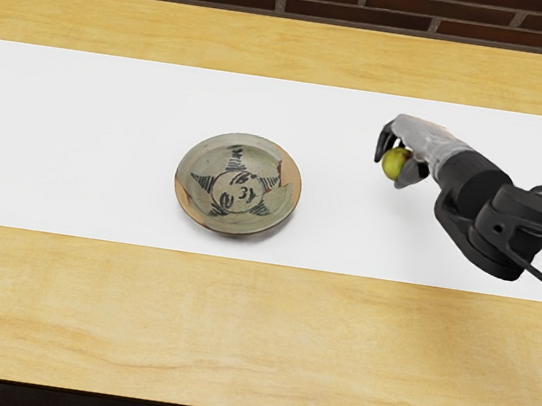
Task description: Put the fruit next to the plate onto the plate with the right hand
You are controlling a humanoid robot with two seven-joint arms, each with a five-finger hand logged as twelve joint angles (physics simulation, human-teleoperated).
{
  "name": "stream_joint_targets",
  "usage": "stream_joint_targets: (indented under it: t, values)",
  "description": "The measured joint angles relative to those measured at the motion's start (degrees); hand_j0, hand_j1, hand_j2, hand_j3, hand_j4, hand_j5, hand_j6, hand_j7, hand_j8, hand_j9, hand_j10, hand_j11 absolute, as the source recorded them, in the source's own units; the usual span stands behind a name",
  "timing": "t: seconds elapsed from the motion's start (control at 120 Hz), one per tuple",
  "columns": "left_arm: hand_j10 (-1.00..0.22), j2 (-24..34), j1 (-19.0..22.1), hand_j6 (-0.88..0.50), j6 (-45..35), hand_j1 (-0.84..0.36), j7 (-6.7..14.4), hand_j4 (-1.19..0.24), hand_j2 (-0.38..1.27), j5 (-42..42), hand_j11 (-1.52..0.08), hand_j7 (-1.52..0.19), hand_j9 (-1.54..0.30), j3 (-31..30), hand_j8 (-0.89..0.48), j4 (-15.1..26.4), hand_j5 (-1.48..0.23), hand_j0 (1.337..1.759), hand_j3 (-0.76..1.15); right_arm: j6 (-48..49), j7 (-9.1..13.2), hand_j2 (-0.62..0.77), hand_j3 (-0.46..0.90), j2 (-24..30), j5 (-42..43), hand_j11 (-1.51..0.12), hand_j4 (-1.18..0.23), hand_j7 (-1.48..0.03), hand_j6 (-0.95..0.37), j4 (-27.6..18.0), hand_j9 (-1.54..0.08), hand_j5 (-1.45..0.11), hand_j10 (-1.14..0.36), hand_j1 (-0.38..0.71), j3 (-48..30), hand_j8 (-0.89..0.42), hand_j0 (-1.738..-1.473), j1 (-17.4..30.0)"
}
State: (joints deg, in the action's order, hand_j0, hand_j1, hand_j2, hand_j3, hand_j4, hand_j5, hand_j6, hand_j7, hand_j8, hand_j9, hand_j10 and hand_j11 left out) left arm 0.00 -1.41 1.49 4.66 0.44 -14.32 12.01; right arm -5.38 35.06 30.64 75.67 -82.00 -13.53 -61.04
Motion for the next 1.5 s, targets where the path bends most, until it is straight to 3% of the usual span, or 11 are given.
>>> stream_joint_targets:
  t: [0.708, 1.133, 1.5]
  values:
    - [0.0, 0.0, 0.0, 0.0, 0.0, 0.35, 0.0, 0.0, 0.0, 0.0, 0.0, 0.0, 0.0, 0.0, 0.0, 0.0, 0.0, 1.658, 0.0, 3.52, -0.01, 0.26, 0.0, -12.66, -6.55, -1.11, -0.65, -1.0, -0.39, 0.38, -1.12, -1.21, -0.42, 0.34, -0.39, -0.2, -1.65, -6.56]
    - [0.0, 0.0, 0.0, 0.0, 0.0, 0.35, 0.0, 0.0, 0.0, 0.0, 0.0, 0.0, 0.0, 0.0, 0.0, 0.0, 0.0, 1.658, 0.0, 3.32, -0.02, 0.26, 0.0, -22.9, -6.96, -1.11, -0.66, -1.0, -0.39, 8.46, -1.11, -1.19, -0.43, 0.34, 0.45, -0.21, -1.649, -5.53]
    - [0.0, 0.0, 0.0, 0.0, 0.0, 0.35, 0.0, 0.0, 0.0, 0.0, 0.0, 0.0, 0.0, 0.0, 0.0, -0.01, 0.0, 1.658, 0.0, 3.24, -0.03, 0.23, 0.0, -24.38, -6.74, -1.07, -0.66, -0.97, -0.42, 10.79, -1.07, -1.12, -0.46, 0.32, 1.02, -0.24, -1.65, -4.59]
